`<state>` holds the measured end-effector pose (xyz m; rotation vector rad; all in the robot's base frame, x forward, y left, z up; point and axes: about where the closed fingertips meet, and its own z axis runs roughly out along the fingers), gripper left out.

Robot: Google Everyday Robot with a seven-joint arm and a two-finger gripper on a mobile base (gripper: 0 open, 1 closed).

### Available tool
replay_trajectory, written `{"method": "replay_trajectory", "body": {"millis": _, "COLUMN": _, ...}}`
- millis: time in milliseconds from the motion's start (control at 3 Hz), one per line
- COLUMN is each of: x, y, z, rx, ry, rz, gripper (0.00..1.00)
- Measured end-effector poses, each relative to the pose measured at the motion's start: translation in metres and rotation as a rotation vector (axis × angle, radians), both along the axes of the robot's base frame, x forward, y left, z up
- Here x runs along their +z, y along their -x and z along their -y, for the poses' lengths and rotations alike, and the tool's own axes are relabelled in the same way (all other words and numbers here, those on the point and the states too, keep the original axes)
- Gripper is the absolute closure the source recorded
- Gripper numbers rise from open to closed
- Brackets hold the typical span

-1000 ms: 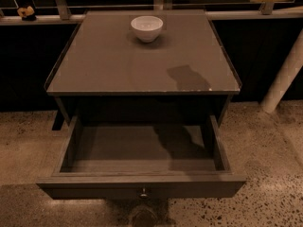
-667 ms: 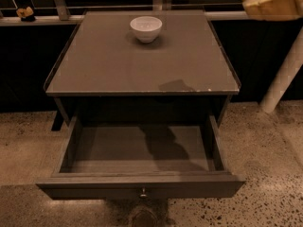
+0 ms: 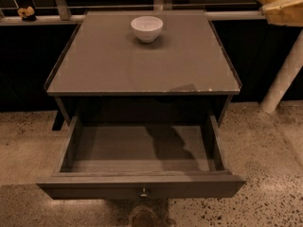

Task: Place sponge into top drawer

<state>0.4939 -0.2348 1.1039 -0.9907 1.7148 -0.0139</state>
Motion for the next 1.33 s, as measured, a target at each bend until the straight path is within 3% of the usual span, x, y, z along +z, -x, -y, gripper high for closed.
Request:
{"method": "replay_trajectory", "body": {"millis": 333, "x": -0.025, "y": 0.022, "z": -0.015, "rx": 0.056, "ry": -0.004, "rz": -0.073, "gripper": 1.0}}
{"method": "replay_trajectory", "body": {"millis": 1000, "x": -0.103, "y": 0.107, "z": -0.068, "rx": 0.179, "ry": -0.079, "rz": -0.274, "gripper": 1.0}}
{"method": "replay_trajectory", "body": {"millis": 1333, "x": -0.103, "y": 0.107, "z": -0.068, "rx": 0.179, "ry": -0.079, "rz": -0.273, "gripper": 1.0}}
